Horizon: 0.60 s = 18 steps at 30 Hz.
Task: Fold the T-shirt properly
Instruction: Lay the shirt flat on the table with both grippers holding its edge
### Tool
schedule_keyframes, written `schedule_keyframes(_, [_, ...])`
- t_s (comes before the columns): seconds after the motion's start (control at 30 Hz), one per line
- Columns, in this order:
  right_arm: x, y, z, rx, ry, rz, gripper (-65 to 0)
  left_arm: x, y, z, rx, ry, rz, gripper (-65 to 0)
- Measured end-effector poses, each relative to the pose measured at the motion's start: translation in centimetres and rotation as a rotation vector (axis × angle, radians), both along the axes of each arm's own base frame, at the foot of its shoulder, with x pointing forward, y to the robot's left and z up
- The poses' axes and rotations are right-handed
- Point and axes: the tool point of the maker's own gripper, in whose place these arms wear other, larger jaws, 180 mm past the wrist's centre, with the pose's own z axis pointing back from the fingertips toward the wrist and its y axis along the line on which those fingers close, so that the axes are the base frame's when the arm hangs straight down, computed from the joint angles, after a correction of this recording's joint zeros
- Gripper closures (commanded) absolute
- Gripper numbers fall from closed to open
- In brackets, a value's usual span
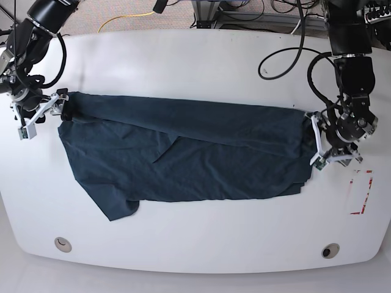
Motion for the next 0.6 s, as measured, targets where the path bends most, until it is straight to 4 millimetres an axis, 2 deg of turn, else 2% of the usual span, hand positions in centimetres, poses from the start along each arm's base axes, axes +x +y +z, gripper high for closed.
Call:
schedule_keyframes(0.07, [-0.3,0.1,-0.3,0.0,0.022,0.004,-53.0,-0.7,-0.8,-1.2,-0.01,0.031,0.012,-38.5])
schedule_keyframes(0.13, [-0.3,1.5,-0.5,0.054,0.022,0.021,-51.2,-0.8,-1.7,-1.5,-0.04,0.032,0.004,-38.5])
schedule_keyframes(0.4, [0.4,6.7,-0.6,0.25,-0.038,0.09,-31.7,-1.6,-2.8,-2.3,-0.086,0.01,-0.024,-38.5])
schedule_keyframes(0.5, [0.4,8.4,-1.7,0.287,-0.012,0.112,-31.2,-2.2,-3.1,-3.4,-0.114,0.033,-0.023,-38.5])
schedule_keyframes(0.6, [-0.1,8.2,-3.9,0.248,0.07,0.095,-30.8,-2.9,-2.7,-5.2,-0.124,0.086,-0.004,-38.5])
